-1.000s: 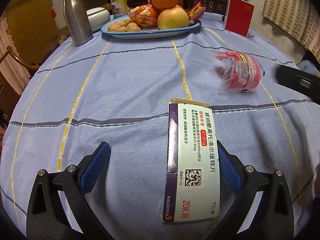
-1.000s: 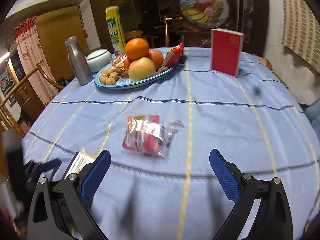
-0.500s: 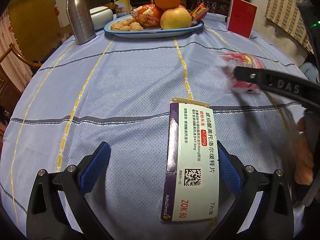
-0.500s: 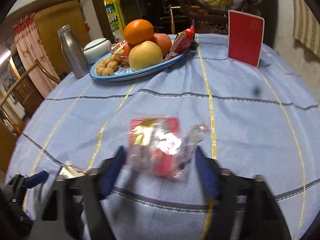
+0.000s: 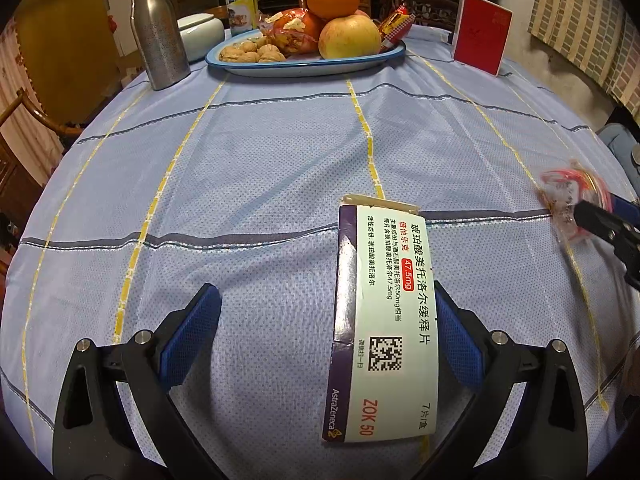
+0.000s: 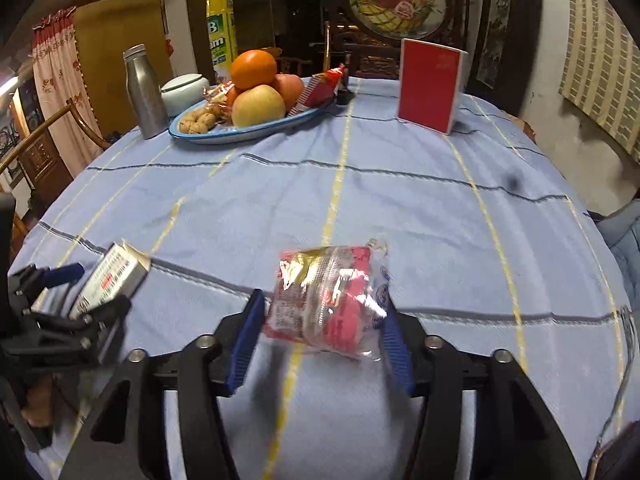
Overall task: Collect trash
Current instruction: 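Grasp the white-and-purple medicine box with the left gripper while the right grasps the pink snack bag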
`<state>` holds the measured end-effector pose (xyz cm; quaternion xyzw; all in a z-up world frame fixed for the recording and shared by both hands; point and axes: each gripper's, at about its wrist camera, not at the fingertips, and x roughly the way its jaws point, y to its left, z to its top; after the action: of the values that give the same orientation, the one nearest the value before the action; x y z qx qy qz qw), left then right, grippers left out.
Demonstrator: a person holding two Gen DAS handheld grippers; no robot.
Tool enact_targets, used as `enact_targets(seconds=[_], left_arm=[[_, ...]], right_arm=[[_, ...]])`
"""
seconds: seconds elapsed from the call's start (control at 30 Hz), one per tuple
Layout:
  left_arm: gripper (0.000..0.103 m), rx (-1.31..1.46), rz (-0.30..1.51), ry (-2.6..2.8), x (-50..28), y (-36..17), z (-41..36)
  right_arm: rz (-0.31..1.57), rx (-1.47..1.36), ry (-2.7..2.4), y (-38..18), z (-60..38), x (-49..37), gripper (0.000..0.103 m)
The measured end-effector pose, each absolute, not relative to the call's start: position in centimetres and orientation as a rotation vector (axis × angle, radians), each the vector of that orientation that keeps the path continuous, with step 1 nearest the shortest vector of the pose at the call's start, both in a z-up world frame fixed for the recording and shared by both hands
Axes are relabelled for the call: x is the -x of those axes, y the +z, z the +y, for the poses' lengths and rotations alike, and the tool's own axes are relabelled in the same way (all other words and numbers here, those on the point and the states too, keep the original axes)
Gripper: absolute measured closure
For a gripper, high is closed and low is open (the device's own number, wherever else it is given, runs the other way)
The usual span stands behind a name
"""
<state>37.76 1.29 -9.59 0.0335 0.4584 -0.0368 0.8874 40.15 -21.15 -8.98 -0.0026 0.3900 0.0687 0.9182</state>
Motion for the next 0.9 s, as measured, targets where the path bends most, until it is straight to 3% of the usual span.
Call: enact_targets(seconds=[0.17, 0.53, 0.9], left_arm=[[0.005, -0.069, 0.953, -0.077, -37.78, -9.58, 1.29], [0.006, -0.070, 0.954, -0.077, -37.78, -9.54, 1.29], [0.018, -0.103, 0.932, -0.118, -37.28, -9.37, 0.45]], right_arm=[[0.799, 0.009, 0.113, -9.06, -21.49, -40.34, 0.020], [0.805, 0.014, 0.079, -9.50, -21.46, -40.69, 0.015], [0.818, -0.008, 0.071, -9.90, -21.62, -41.24, 0.012]])
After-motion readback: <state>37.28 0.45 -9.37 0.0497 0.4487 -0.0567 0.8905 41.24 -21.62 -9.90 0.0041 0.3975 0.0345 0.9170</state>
